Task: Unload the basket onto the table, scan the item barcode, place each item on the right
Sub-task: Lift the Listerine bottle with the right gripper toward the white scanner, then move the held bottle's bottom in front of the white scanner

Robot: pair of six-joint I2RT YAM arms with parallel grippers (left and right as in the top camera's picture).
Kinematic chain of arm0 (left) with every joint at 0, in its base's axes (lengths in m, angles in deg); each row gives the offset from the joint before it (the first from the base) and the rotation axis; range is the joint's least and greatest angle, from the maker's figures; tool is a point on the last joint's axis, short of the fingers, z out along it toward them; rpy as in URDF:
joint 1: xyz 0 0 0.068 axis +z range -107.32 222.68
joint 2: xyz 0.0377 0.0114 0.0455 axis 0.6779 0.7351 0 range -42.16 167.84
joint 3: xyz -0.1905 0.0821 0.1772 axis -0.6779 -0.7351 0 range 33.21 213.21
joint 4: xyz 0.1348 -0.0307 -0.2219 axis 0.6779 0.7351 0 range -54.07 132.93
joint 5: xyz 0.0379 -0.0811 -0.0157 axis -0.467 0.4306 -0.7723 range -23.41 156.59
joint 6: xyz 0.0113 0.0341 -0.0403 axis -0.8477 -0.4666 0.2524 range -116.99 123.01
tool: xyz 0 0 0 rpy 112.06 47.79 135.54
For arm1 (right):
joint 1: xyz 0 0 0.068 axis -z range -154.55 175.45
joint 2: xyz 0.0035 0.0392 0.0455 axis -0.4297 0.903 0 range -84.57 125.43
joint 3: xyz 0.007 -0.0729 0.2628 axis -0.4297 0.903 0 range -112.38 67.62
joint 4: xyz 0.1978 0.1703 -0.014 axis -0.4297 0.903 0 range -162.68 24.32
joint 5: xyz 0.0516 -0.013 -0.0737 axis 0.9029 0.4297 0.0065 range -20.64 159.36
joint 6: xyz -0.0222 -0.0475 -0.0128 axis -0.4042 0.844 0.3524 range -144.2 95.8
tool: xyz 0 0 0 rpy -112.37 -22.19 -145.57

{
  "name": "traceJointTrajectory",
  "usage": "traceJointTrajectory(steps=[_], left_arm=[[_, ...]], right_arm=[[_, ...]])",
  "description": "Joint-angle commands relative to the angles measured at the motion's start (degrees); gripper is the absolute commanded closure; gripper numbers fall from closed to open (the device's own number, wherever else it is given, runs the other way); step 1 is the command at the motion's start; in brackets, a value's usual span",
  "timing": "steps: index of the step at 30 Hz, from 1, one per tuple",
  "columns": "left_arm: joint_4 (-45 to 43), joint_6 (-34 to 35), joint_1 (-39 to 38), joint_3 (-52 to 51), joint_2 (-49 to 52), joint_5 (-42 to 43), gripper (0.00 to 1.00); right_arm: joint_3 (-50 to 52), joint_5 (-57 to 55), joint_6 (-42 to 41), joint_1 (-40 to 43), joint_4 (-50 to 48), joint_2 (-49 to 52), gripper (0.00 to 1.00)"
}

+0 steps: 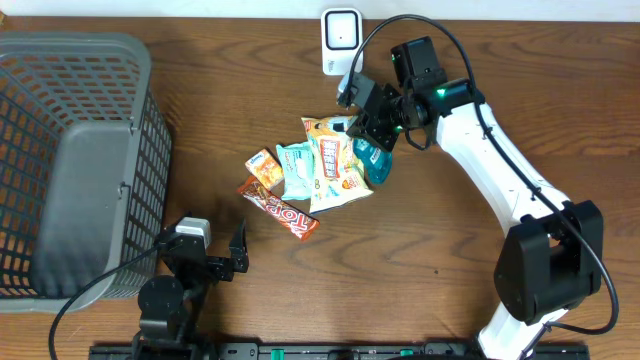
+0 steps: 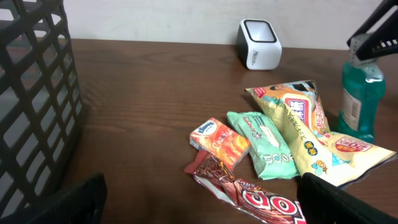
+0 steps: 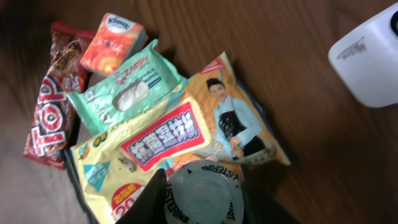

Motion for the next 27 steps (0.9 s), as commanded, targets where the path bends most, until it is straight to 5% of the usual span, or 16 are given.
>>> traceJointTrajectory(steps=[1, 27], left_arm=[[0.4, 0.1, -0.3, -1.3, -0.2, 0.7, 0.02], [0.4, 0.1, -0.3, -1.3, -0.2, 0.7, 0.02]], right_arm=[[0.2, 2.5, -1.7, 0.4, -2.5, -1.9, 0.85], [4.7, 14.3, -2.9, 6.9, -14.6, -1.4, 0.86]])
